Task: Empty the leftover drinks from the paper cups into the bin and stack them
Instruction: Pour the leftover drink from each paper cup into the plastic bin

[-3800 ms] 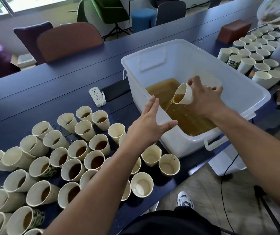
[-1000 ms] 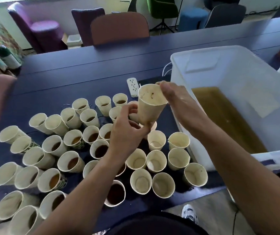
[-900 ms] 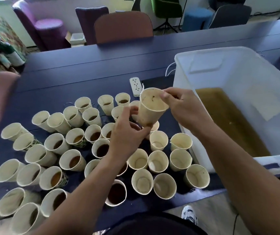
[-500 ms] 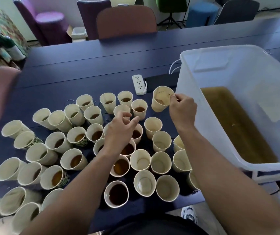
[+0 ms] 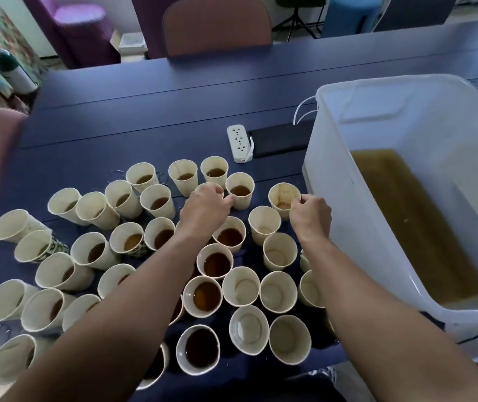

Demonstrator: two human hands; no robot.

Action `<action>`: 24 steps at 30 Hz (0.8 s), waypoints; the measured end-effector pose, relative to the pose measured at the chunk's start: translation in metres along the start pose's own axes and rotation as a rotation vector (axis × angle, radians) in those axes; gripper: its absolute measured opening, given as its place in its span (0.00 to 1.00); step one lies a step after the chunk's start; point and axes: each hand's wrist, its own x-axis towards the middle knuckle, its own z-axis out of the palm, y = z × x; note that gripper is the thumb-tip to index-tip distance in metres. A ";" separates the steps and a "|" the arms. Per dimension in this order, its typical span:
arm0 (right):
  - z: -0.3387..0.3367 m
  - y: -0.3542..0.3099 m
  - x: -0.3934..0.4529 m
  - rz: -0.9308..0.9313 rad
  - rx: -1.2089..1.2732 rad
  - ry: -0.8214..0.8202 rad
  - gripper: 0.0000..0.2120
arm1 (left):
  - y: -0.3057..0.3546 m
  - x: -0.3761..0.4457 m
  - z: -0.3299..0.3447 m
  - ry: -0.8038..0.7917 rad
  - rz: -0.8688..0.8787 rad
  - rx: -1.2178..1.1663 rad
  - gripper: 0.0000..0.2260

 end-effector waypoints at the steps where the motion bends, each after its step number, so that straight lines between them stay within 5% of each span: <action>1: 0.000 0.001 0.001 0.031 -0.001 -0.022 0.13 | 0.001 0.007 0.002 -0.015 -0.001 0.059 0.14; 5: -0.008 -0.001 -0.005 0.093 -0.044 -0.095 0.23 | 0.009 0.032 0.002 -0.028 -0.014 0.213 0.16; 10: -0.013 -0.004 -0.026 -0.101 0.023 -0.025 0.33 | 0.023 0.051 0.006 -0.056 -0.020 0.342 0.17; 17: -0.027 -0.006 -0.060 -0.359 0.217 -0.025 0.29 | 0.034 0.055 0.006 -0.012 -0.014 0.478 0.13; 24: -0.034 0.004 -0.077 -0.376 0.241 -0.042 0.28 | 0.027 0.054 0.014 0.043 0.003 0.441 0.11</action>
